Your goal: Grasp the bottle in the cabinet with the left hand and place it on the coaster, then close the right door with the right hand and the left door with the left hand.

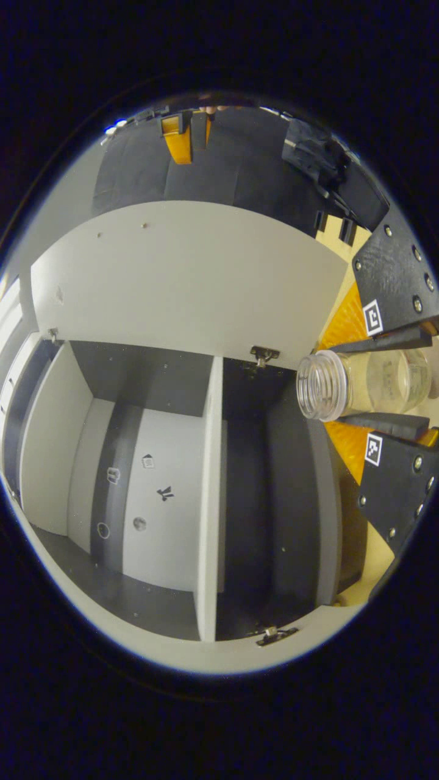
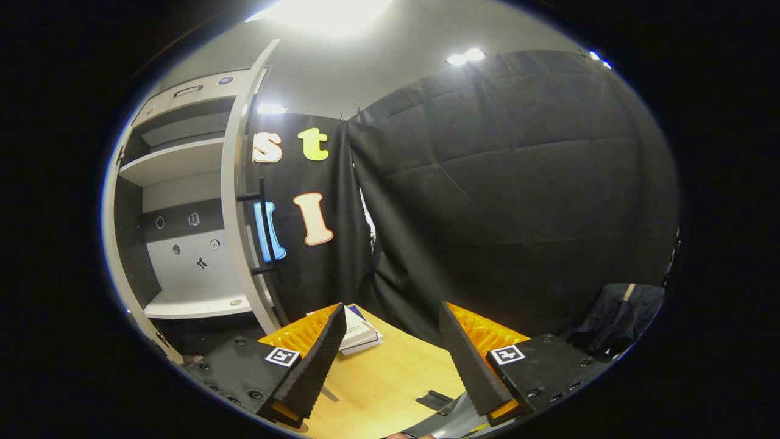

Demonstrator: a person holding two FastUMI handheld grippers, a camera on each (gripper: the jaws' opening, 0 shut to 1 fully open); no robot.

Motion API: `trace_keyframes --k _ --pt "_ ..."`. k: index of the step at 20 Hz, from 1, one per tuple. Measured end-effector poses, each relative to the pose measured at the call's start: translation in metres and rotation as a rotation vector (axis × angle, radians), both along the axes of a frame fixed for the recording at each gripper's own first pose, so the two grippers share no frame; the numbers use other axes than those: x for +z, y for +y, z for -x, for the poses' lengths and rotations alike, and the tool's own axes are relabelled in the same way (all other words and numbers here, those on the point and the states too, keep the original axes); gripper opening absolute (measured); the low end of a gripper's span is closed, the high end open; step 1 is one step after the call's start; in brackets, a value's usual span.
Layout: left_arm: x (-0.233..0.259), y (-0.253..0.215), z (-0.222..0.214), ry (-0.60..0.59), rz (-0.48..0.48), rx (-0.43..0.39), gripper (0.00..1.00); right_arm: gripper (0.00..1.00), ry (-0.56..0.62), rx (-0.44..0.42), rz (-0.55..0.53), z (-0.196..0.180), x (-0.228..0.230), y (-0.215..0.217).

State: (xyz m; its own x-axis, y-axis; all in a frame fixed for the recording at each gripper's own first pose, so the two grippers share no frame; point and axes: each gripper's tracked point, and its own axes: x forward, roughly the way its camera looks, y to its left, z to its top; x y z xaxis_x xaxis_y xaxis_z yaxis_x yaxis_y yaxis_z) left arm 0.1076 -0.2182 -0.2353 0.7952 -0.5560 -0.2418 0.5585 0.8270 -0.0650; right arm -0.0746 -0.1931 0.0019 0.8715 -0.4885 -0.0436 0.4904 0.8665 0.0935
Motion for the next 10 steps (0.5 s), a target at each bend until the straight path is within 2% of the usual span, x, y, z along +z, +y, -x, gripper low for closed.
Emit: trace_keyframes --k 3,7,10 --pt "-0.026 0.000 0.012 0.033 0.002 0.003 0.43 0.92 0.016 0.004 0.006 -0.001 -0.001 0.001" --pt "-0.044 -0.005 0.025 0.016 -0.005 -0.010 0.43 0.92 0.047 0.023 0.010 -0.004 -0.007 0.009" --pt "-0.054 -0.010 0.031 -0.008 -0.022 -0.008 0.43 0.92 0.065 0.018 -0.026 -0.004 -0.013 0.007"
